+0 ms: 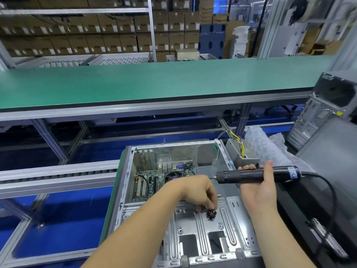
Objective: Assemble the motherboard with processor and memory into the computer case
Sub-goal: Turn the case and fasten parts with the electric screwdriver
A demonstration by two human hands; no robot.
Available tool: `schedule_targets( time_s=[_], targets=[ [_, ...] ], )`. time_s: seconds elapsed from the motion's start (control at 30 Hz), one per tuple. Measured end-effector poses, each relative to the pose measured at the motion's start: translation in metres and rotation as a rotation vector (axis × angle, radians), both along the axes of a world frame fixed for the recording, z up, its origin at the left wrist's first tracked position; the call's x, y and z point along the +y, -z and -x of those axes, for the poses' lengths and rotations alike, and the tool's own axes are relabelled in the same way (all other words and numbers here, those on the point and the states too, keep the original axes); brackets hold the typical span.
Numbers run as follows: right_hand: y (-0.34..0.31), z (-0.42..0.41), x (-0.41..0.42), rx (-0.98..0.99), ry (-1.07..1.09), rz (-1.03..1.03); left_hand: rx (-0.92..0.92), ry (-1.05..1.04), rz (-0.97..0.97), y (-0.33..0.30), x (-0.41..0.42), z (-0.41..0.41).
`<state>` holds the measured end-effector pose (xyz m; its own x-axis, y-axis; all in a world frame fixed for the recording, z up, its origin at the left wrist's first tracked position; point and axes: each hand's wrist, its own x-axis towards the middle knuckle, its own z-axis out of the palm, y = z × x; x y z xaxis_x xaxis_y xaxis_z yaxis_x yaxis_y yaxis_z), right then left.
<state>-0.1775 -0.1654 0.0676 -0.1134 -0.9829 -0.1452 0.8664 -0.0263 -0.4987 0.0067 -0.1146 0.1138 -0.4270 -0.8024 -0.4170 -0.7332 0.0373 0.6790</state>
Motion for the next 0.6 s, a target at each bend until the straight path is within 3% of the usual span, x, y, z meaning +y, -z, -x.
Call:
schedule_targets(
  time_s=[0.27,0.53,0.6],
  targets=[
    [0.001,0.000,-0.001,0.021,0.017,-0.011,0.094,-0.065,0.047,0.005,0.001,-0.003],
    [-0.001,0.002,-0.001,0.046,0.004,-0.040,0.331,-0.296,0.091,0.015,-0.007,-0.019],
    [-0.001,0.002,-0.001,0.040,0.018,-0.047,0.427,-0.448,0.070,0.023,-0.004,-0.035]
  ],
)
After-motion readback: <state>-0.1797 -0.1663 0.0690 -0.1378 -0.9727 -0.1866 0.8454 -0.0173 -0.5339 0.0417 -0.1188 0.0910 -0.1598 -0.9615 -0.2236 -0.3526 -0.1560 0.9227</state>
